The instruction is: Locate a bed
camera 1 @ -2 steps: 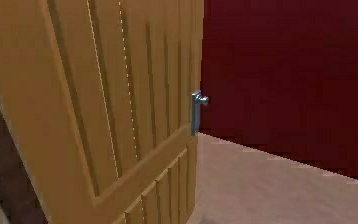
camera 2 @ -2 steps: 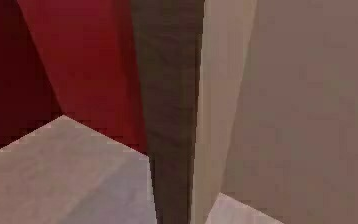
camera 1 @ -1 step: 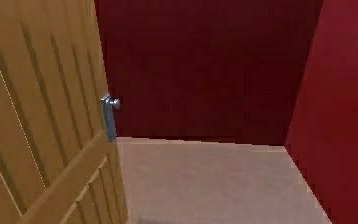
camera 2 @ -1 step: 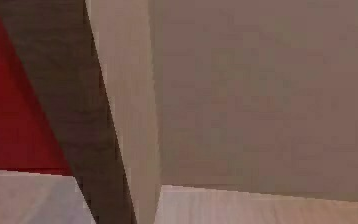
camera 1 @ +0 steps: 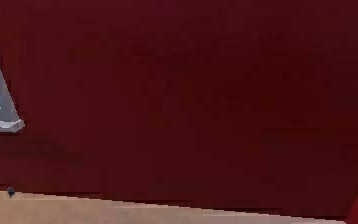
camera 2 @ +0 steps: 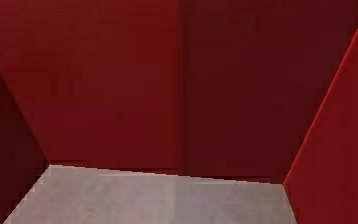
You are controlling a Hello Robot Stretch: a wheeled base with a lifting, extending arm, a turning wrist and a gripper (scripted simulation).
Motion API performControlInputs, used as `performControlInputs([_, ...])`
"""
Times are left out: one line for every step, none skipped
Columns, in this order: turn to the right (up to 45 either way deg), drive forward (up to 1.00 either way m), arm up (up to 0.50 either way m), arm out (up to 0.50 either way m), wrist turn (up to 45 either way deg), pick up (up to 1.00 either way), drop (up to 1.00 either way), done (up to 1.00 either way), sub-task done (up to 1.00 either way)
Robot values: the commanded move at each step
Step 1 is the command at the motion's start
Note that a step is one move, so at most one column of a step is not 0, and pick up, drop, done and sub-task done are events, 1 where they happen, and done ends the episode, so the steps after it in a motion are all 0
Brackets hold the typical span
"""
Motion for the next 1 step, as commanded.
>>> performControlInputs([3.0,0.0,0.0,0.0,0.0,0.0,0.0,0.0,0.0])
